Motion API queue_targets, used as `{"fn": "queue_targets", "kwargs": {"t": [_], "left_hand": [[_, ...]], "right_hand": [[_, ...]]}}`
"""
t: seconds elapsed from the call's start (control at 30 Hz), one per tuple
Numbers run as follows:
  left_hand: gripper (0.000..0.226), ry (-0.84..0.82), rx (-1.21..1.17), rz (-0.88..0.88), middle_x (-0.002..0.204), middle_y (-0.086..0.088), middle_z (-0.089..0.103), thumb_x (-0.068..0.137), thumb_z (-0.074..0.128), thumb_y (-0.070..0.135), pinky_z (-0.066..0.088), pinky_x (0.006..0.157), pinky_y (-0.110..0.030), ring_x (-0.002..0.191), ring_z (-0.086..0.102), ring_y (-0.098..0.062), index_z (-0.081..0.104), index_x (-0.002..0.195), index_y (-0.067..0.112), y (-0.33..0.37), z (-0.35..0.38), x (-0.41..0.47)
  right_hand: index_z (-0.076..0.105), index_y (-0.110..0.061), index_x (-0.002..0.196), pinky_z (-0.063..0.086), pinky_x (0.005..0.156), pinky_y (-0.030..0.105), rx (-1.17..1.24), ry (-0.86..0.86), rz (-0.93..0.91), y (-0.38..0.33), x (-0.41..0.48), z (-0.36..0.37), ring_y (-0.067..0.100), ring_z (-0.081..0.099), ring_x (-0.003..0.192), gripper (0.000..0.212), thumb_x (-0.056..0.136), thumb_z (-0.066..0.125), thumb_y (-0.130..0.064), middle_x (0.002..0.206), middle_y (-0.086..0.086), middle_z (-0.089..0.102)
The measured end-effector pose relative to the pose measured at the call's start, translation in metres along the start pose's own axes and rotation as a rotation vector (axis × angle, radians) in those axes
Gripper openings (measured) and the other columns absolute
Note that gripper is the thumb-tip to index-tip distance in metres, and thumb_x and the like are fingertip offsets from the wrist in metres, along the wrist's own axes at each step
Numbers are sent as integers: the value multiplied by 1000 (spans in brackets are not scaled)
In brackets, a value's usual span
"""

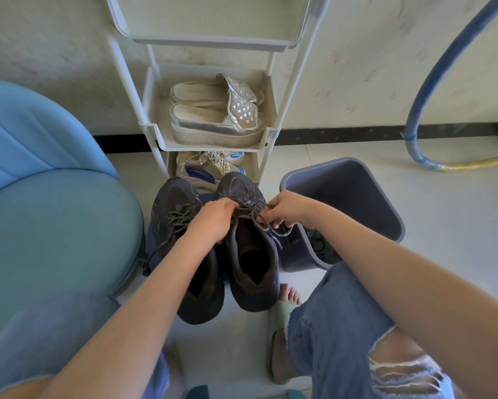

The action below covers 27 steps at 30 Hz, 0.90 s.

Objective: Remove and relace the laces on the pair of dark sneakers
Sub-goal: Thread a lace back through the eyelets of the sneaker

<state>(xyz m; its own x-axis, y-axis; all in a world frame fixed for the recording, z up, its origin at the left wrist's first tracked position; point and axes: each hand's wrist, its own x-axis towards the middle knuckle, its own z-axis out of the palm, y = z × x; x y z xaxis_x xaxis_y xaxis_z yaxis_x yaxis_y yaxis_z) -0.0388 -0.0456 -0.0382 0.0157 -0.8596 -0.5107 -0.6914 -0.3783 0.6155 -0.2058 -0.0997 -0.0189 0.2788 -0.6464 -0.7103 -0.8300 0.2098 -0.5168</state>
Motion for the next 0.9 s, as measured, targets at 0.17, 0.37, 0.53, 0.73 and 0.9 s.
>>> {"fn": "queue_targets", "kwargs": {"t": [0.17,0.37,0.53,0.73,0.9], "left_hand": [[10,188,206,74,104,-2,62,94,55,22,49,81,-37,93,60,-21,64,99,22,-5,-1,7],[10,322,199,214,96,-1,51,97,48,18,34,67,-28,83,55,-21,56,92,14,-6,6,11],[6,383,303,275,90,12,47,99,45,17,33,65,-27,79,48,-10,50,96,15,-6,8,8],[8,377,373,276,91,8,45,98,43,10,30,63,-26,75,44,-12,42,95,18,-3,7,6],[12,292,216,206,103,3,57,97,50,25,48,77,-35,92,58,-18,57,106,20,-2,4,7]], "right_hand": [[61,-3,72,34,38,12,-48,12,-26,2,2,1,9,44,45,19,86,60,-16,57,0,61],[53,-9,63,33,38,12,-59,-12,-62,2,3,2,3,48,40,23,84,61,-12,58,0,64],[56,-5,71,32,36,10,-96,-29,-81,0,4,4,0,40,29,19,88,59,-14,62,2,63],[61,-1,79,32,36,8,-75,4,-102,0,2,1,-2,46,32,14,87,59,-13,63,2,65],[63,-1,76,30,39,13,-50,32,-92,0,4,-2,5,39,36,17,85,60,-15,57,-1,68]]}}
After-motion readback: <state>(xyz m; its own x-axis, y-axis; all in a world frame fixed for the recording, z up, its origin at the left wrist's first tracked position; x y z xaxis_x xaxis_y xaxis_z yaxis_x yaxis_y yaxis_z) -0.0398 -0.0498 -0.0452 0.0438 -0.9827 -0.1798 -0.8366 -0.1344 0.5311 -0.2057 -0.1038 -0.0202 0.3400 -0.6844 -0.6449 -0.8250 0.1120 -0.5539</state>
